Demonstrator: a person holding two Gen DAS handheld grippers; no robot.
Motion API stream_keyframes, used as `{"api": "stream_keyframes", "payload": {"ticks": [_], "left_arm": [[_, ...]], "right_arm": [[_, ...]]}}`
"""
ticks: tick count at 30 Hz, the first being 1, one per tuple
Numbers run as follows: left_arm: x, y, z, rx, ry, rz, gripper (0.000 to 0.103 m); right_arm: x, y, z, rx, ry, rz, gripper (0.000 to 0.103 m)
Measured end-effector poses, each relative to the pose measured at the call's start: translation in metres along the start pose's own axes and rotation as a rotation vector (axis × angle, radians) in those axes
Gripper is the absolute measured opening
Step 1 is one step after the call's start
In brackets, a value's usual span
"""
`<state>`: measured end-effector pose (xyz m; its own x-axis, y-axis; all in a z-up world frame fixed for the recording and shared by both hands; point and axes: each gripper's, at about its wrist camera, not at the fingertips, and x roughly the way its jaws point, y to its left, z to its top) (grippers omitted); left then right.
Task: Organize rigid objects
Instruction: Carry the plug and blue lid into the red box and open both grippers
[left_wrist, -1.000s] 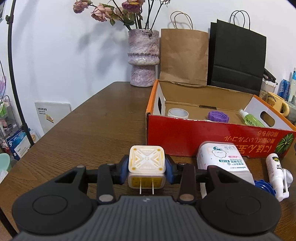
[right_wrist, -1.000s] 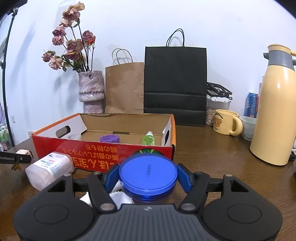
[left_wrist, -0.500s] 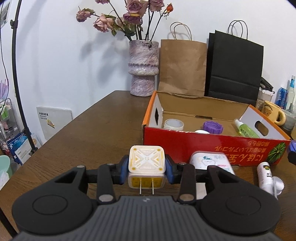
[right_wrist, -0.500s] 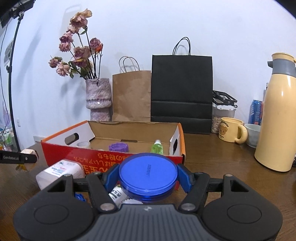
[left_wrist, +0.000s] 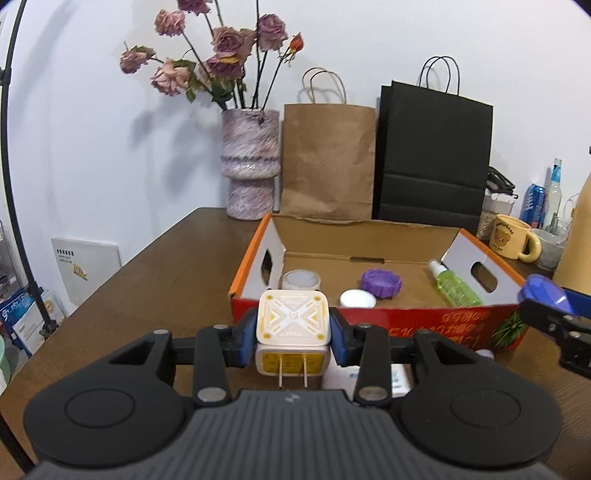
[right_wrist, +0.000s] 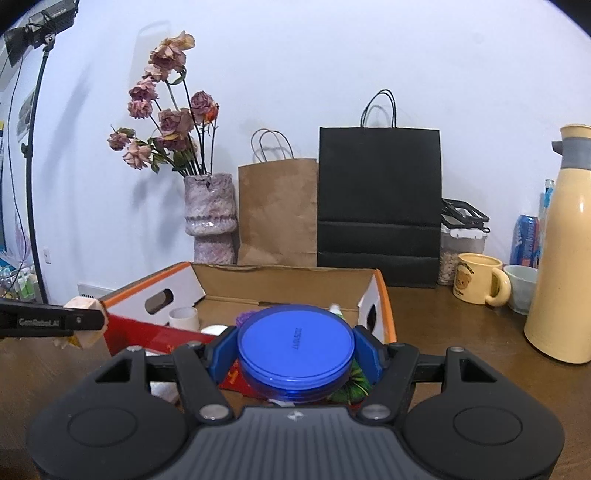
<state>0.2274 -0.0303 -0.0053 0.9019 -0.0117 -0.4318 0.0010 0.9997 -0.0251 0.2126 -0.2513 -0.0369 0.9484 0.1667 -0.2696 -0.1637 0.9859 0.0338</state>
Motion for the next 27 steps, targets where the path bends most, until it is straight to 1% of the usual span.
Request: {"api": "stream_keyframes", "payload": {"ticks": [16, 27], "left_arm": [[0.015, -0.027, 0.031, 0.02, -0.046, -0.023, 0.04], [0.041, -0.037, 0.049, 0.002, -0.059, -0.015, 0.04]], "right_arm": [[0.018, 0.015, 0.029, -0.033, -0.042, 0.031, 0.066], [0.046, 0.018, 0.045, -0.037, -0.061, 0.031, 0.065]]}}
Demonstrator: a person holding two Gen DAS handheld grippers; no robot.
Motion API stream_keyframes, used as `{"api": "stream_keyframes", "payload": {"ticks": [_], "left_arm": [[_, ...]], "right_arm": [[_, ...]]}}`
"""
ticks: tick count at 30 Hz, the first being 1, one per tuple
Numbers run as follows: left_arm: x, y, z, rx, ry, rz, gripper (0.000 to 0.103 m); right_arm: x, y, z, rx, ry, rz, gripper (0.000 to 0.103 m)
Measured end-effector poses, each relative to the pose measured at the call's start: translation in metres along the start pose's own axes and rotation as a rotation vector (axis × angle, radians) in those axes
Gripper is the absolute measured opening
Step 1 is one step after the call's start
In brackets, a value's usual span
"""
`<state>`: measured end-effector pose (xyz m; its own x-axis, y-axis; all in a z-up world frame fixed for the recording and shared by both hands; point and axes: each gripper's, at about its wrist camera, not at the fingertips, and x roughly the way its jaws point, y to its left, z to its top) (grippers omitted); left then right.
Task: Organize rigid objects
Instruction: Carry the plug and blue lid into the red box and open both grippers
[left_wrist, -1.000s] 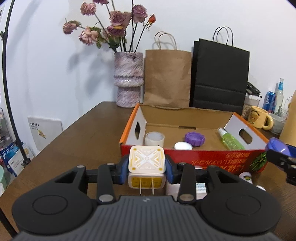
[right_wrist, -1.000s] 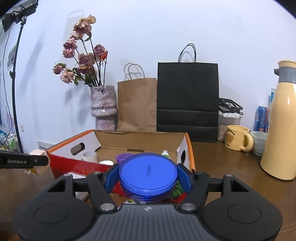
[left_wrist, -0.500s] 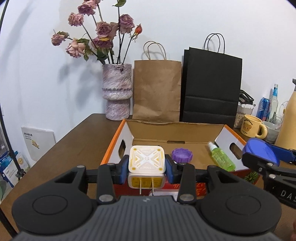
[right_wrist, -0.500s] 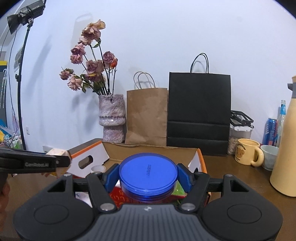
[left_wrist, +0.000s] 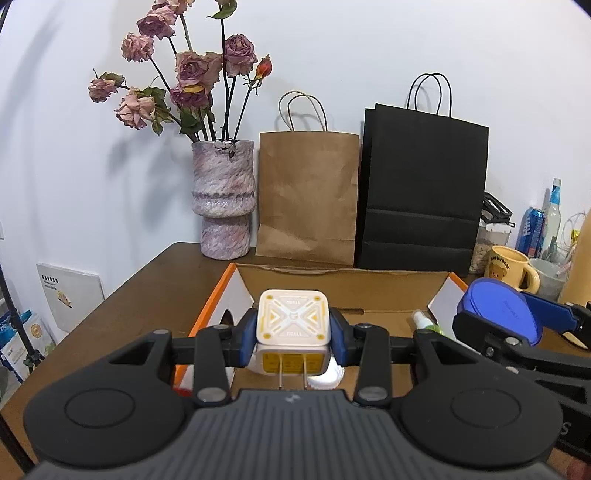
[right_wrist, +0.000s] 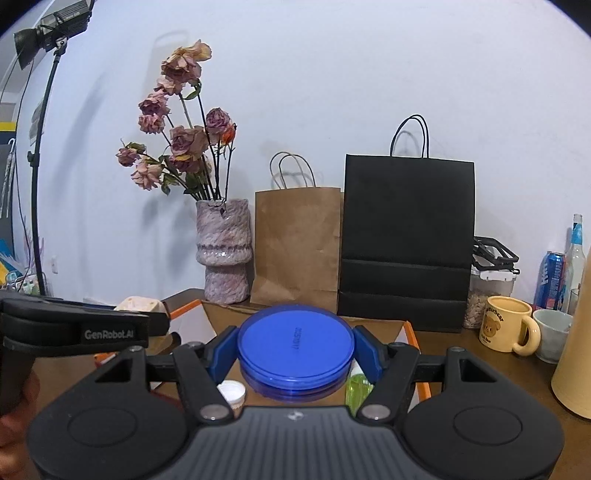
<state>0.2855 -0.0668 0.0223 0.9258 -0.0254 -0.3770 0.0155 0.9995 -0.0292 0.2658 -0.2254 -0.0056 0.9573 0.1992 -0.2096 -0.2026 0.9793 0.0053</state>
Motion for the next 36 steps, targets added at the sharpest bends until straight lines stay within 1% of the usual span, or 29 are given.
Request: {"api": "stream_keyframes", "payload": {"ticks": [17, 25, 36], "left_arm": [[0.052, -0.004, 0.016, -0.034, 0.009, 0.024, 0.04], [0.075, -0.01, 0.019, -0.015, 0.029, 0.029, 0.04], [0.099, -0.012, 0.017, 0.023, 0.055, 0.049, 0.04]], "right_arm": [[0.057, -0.008, 0.011, 0.008, -0.004, -0.011, 0.065], [0.078, -0.017, 0.008, 0.014, 0.025, -0.013, 0.065], [0.094, -0.023, -0.001, 0.006, 0.072, -0.02, 0.065]]}}
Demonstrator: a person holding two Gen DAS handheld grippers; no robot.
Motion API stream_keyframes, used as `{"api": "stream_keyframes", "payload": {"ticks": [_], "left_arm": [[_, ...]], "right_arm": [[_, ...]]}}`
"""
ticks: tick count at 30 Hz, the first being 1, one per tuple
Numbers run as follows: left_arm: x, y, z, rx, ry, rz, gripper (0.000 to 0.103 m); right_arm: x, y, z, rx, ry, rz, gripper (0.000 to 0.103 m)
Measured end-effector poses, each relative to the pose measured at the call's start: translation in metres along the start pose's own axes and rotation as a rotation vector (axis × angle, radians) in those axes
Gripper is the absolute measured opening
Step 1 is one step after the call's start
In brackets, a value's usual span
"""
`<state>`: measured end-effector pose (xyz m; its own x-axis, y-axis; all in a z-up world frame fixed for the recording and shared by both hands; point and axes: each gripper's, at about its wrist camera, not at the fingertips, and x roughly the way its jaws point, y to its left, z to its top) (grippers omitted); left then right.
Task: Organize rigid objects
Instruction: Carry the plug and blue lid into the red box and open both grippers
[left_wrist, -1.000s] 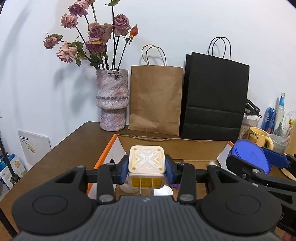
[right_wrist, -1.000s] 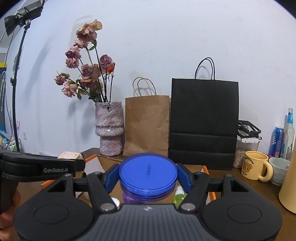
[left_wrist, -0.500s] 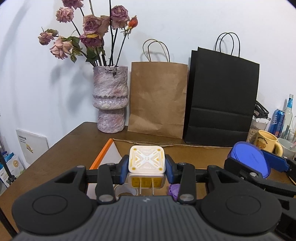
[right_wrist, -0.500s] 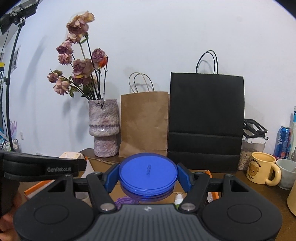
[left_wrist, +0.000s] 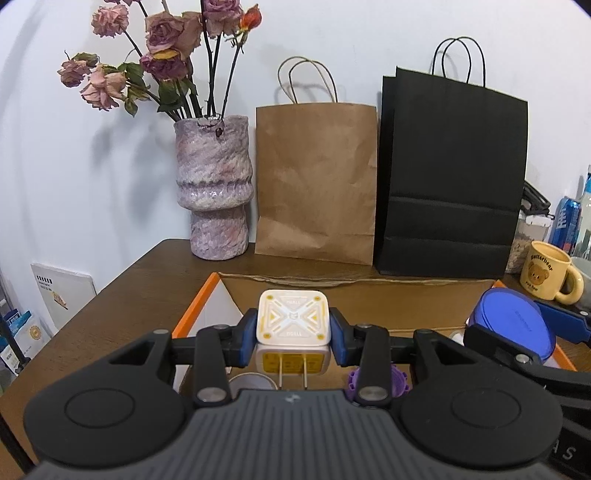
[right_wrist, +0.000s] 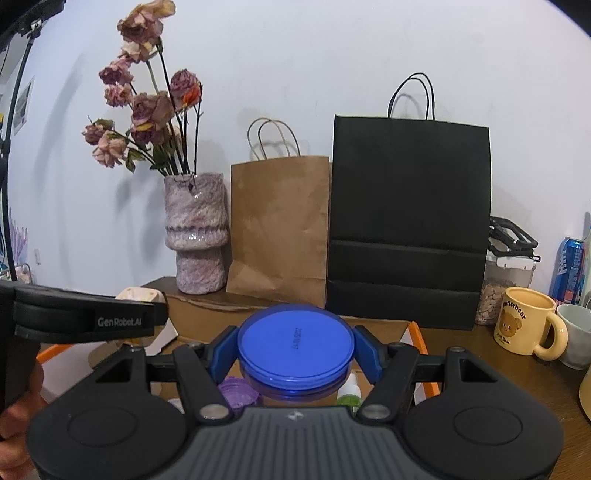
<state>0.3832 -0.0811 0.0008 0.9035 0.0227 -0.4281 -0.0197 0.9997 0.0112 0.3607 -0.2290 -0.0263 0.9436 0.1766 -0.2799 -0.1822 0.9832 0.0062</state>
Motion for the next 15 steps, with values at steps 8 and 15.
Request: {"api": "stream_keyframes", "payload": {"ticks": [8, 15], "left_arm": [[0.0058, -0.0002, -0.0041, 0.018, 0.027, 0.012, 0.041], [0.0003, -0.0001, -0.0024, 0.029, -0.008, 0.058, 0.089]], "right_arm": [[0.0041, 0.0007, -0.0048, -0.007, 0.041, -0.001, 0.066], [0.007, -0.0036, -0.0082, 0.012, 0.071, -0.042, 0.098]]}}
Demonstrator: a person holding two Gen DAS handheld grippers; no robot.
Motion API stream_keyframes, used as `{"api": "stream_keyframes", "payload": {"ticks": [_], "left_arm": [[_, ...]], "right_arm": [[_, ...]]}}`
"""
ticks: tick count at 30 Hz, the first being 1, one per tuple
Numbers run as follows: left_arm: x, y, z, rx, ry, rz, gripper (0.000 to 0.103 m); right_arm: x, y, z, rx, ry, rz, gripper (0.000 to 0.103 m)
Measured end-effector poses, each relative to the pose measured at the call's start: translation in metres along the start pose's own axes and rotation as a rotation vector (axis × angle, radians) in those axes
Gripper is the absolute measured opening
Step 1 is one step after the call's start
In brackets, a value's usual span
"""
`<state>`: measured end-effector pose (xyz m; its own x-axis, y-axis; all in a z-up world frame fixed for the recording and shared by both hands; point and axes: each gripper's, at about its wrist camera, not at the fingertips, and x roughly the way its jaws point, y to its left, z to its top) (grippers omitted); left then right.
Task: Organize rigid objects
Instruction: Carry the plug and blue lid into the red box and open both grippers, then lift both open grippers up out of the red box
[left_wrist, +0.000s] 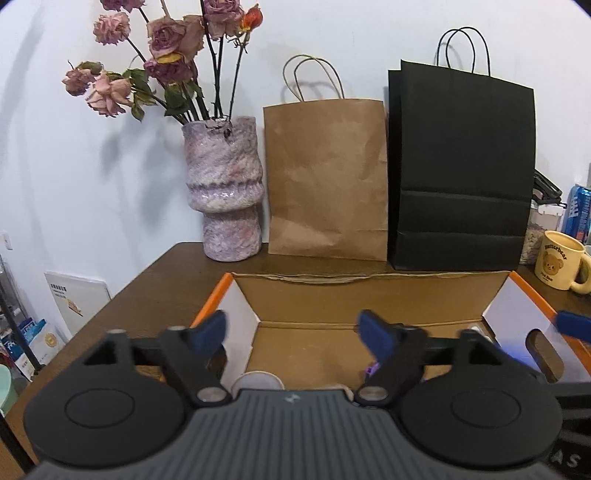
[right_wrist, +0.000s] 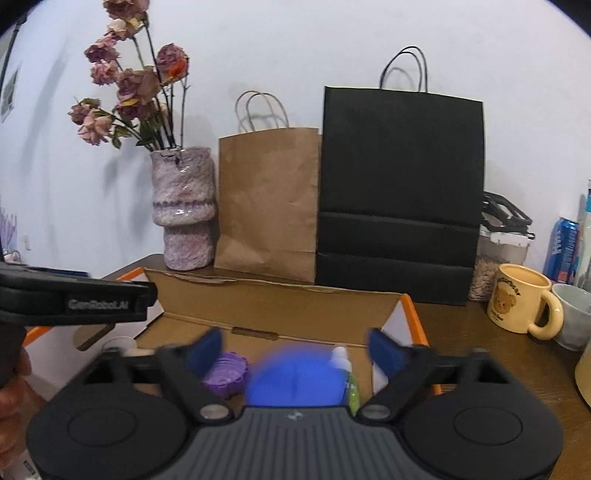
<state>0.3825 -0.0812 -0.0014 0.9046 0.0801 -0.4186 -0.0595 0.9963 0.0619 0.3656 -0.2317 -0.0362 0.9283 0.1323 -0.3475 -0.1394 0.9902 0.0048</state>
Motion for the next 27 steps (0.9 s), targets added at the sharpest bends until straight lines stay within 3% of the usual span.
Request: {"api": "stream_keyframes", "payload": {"ticks": [2, 27], "left_arm": [[-0.0002, 0.0008, 0.0004, -0.005, -0.003, 0.008, 0.103], [-0.0009, 0.0018, 0.0, -0.008, 0.007, 0.02, 0.103]], "right_arm": [[-0.0007, -0.001, -0.0004, 0.003, -0.006, -0.011, 0.103], [-0.0025, -0.0022, 0.0, 0.013, -0.003, -0.014, 0.103]]}}
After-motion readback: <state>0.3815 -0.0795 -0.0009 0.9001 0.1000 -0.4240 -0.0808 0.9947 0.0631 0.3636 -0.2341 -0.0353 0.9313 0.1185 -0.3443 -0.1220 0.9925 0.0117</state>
